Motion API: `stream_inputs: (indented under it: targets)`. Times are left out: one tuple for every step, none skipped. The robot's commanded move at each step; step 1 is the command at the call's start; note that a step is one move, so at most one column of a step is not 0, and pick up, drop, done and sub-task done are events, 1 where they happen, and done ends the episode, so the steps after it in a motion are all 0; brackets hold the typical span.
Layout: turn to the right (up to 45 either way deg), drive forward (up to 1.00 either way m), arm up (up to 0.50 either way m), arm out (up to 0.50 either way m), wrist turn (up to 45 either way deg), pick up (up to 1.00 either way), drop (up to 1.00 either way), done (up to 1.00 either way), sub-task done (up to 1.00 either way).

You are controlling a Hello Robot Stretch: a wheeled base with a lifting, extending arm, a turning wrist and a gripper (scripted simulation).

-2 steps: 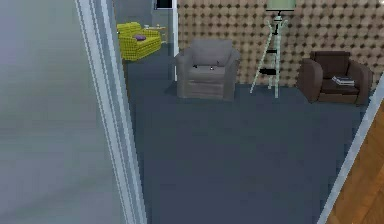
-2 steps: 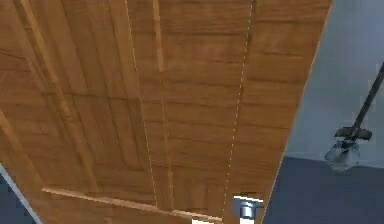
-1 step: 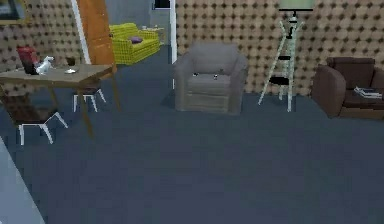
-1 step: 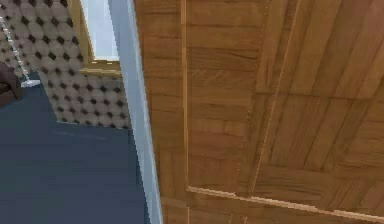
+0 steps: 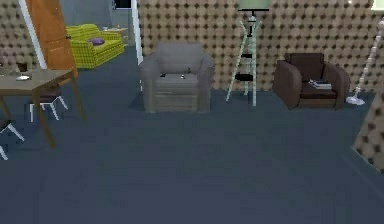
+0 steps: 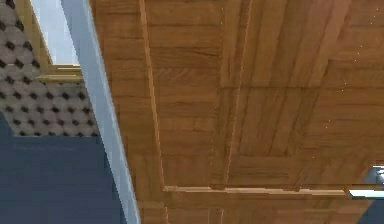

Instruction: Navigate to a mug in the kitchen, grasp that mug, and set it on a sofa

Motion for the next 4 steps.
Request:
stream_inputs:
  targets:
    - [0.0,0.40,0.00,0.00,0.0,0.00,0.00,0.00,0.00]
    - [-24.0,0.00,0.00,0.00,0.0,0.00,0.00,0.00,0.00]
    - [0.0,1.00,0.00,0.00,0.0,0.00,0.00,0.00,0.00]
    - [0.0,1.00,0.00,0.00,0.0,0.00,0.00,0.00,0.00]
